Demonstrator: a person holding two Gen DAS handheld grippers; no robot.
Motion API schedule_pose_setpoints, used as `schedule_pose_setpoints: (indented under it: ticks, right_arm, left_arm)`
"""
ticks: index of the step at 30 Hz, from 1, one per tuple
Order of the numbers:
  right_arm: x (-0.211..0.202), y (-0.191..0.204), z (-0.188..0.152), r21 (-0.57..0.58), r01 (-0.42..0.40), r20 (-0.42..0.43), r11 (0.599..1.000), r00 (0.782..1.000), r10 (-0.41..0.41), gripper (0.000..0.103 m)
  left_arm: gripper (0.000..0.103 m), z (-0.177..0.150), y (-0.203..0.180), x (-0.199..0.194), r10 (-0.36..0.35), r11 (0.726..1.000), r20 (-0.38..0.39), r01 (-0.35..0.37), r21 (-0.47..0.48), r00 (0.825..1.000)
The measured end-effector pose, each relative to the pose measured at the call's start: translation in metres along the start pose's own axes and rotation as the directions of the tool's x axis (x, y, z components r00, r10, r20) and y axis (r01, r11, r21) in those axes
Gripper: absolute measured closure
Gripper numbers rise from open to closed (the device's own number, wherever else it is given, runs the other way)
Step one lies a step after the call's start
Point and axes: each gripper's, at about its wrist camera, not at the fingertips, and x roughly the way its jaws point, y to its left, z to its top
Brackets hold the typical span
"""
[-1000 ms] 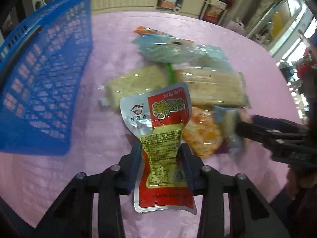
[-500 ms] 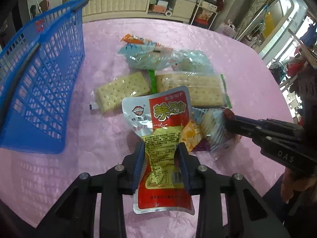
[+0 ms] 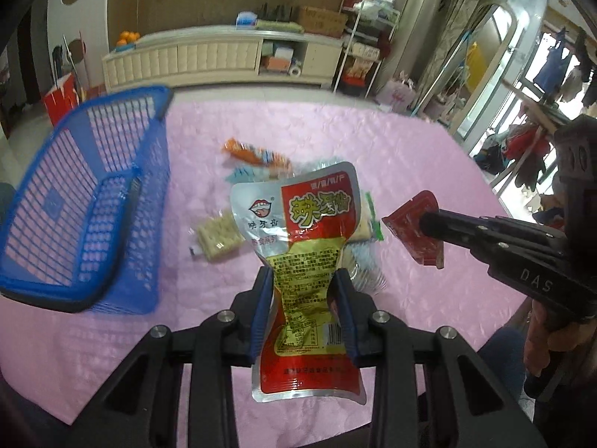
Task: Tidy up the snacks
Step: 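Lift the spicy strip pack with the left tool while the right tool grasps the red chip bag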
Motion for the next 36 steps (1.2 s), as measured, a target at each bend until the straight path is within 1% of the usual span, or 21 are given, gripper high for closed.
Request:
schedule_pose_setpoints:
  ticks: [5,9,12,16,21,26,27,29,32,35,36]
  right_arm:
    - [-0.018,0.031,0.015,-0.033,-0.009,0.06,0.999,0.998,0.011,0.092]
    - [-0.027,0.054,0.027,-0.059,-0.037,0.094,0.998,0.995,0.043,0.092]
    - [-0.031,0.074,0.038,-0.098,-0.054,0.116,0.994,0.991,0.066,0.092]
    - [-0.03,0.105,0.056,-0.158,-0.072,0.132,0.985,0.987,0.094,0.092]
    - [-0.021,0.135,0.082,-0.205,-0.114,0.141,0.972,0.979,0.144,0.092]
    - [-0.003,0.161,0.108,-0.247,-0.157,0.125,0.956,0.973,0.192,0.092]
    - [-0.001,0.164,0.109,-0.254,-0.164,0.121,0.953,0.973,0.199,0.092]
    - [0.012,0.172,0.119,-0.271,-0.17,0.109,0.947,0.972,0.206,0.092]
    - [0.027,0.18,0.127,-0.285,-0.172,0.093,0.943,0.974,0.205,0.092]
    - [0.046,0.184,0.132,-0.278,-0.187,0.064,0.942,0.975,0.212,0.092]
    - [0.05,0.183,0.133,-0.272,-0.194,0.055,0.943,0.975,0.216,0.092]
  left_arm:
    - [0.072,0.009,0.015,-0.036,0.013,1.0,0.058,-0.014,0.018,0.998]
    - [0.072,0.019,0.031,-0.067,0.021,0.999,0.105,-0.025,0.035,0.994]
    - [0.072,0.032,0.05,-0.09,0.052,0.997,0.146,-0.06,0.052,0.988]
    - [0.072,0.044,0.079,-0.113,0.095,0.994,0.182,-0.105,0.043,0.979]
    - [0.072,0.065,0.114,-0.135,0.139,0.989,0.199,-0.147,0.03,0.97]
    - [0.072,0.083,0.146,-0.136,0.161,0.986,0.182,-0.165,0.005,0.97]
    - [0.072,0.085,0.152,-0.134,0.166,0.986,0.178,-0.168,0.0,0.97]
    - [0.072,0.092,0.165,-0.128,0.164,0.986,0.16,-0.165,-0.006,0.973]
    - [0.072,0.099,0.181,-0.114,0.137,0.991,0.127,-0.136,-0.019,0.982]
    - [0.072,0.101,0.19,-0.093,0.163,0.987,0.101,-0.163,-0.006,0.981]
    - [0.072,0.104,0.194,-0.085,0.158,0.987,0.085,-0.158,-0.006,0.984]
